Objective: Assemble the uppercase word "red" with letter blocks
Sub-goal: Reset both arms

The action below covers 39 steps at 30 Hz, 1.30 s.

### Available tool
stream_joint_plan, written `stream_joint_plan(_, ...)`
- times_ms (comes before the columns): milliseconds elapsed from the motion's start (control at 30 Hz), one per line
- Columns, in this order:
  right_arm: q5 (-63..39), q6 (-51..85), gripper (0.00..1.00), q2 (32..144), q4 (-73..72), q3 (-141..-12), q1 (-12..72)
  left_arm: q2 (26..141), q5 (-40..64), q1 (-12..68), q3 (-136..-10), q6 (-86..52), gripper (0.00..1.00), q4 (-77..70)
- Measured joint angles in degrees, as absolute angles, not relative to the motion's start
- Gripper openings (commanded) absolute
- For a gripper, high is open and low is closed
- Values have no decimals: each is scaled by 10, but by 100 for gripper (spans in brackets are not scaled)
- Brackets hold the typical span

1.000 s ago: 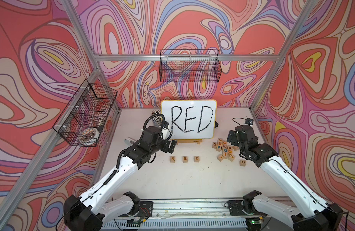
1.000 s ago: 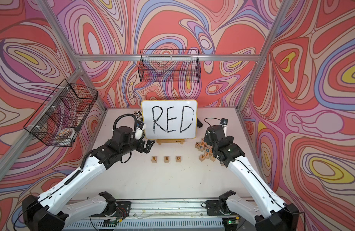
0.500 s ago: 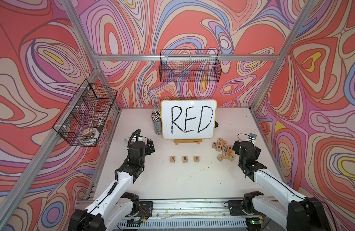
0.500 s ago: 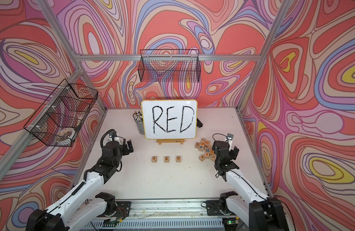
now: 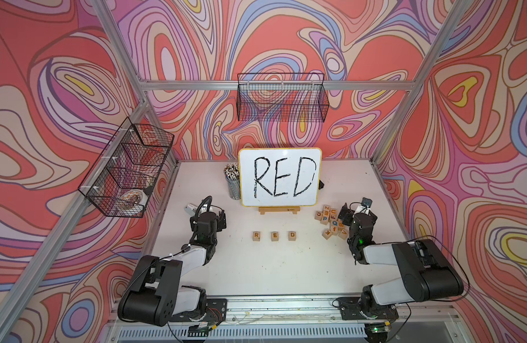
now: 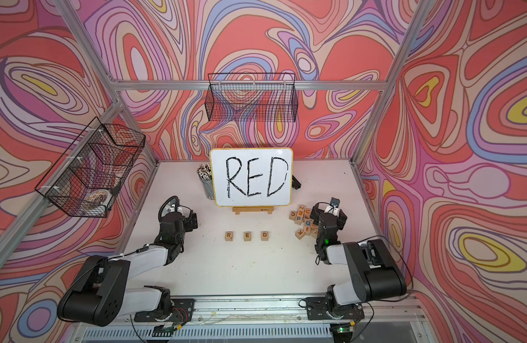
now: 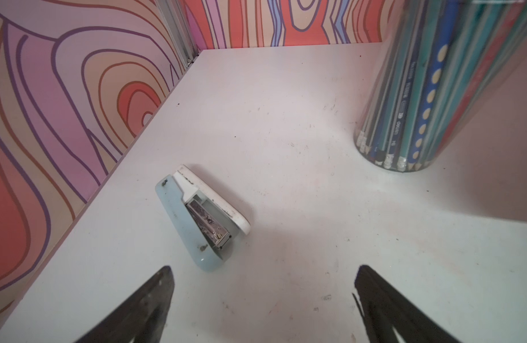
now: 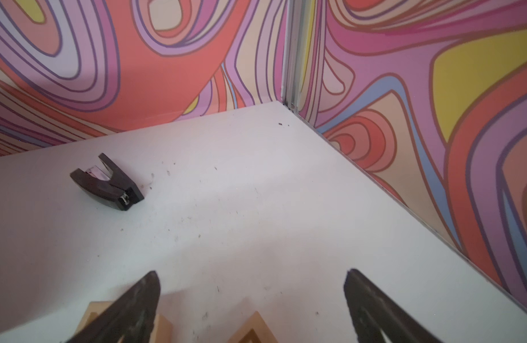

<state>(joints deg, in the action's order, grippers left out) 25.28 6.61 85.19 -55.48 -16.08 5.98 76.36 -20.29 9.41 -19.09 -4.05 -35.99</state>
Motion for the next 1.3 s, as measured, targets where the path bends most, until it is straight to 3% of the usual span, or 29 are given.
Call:
stream_joint_plan(267, 207, 45, 97, 928, -634, -183, 38, 868, -163, 49, -187, -10, 99, -524)
stream_joint_plan(600, 164, 40, 97, 974, -637, -212, 26, 886, -90, 22, -213, -7, 100, -499)
stream_joint_plan(1300, 146, 41, 98, 974, -617, -234, 21, 886, -75, 22, -213, -7, 100, -500)
